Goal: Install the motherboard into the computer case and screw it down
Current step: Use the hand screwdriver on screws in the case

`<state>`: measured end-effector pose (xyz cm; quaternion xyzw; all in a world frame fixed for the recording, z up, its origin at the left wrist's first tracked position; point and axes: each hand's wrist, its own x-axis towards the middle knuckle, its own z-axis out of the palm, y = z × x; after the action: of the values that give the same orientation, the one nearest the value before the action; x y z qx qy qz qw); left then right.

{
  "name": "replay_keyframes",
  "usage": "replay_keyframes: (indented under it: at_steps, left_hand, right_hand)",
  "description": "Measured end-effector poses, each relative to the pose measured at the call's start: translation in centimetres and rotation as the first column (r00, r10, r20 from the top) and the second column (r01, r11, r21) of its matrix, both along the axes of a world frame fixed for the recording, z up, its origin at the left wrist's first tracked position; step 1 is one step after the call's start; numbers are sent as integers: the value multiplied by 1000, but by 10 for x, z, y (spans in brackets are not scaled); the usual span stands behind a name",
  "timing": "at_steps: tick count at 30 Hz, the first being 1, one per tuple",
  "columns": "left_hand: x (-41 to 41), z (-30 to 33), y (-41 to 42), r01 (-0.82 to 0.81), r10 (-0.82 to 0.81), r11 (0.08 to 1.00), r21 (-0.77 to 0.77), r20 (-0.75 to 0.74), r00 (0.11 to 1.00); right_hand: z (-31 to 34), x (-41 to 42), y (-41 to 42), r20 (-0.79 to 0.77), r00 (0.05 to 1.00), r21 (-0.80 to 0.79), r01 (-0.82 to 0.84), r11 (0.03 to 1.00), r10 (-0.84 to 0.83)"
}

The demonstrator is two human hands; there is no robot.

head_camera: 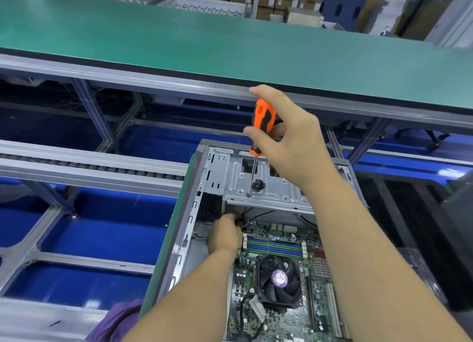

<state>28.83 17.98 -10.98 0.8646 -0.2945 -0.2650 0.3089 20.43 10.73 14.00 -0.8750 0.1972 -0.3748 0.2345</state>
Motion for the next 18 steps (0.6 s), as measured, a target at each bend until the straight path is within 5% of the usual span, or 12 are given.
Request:
replay_keyframes:
  at_steps: [12, 18]
  left_hand:
    - [1, -4, -1, -35, 33, 999, -36, -57, 998]
    - [0, -4, -1, -20, 18, 999, -48, -38, 999]
  right_hand:
    - [11, -8, -2, 76, 996, 162, -53, 985, 41]
    - [12, -7, -2, 90, 996, 98, 14, 995, -23]
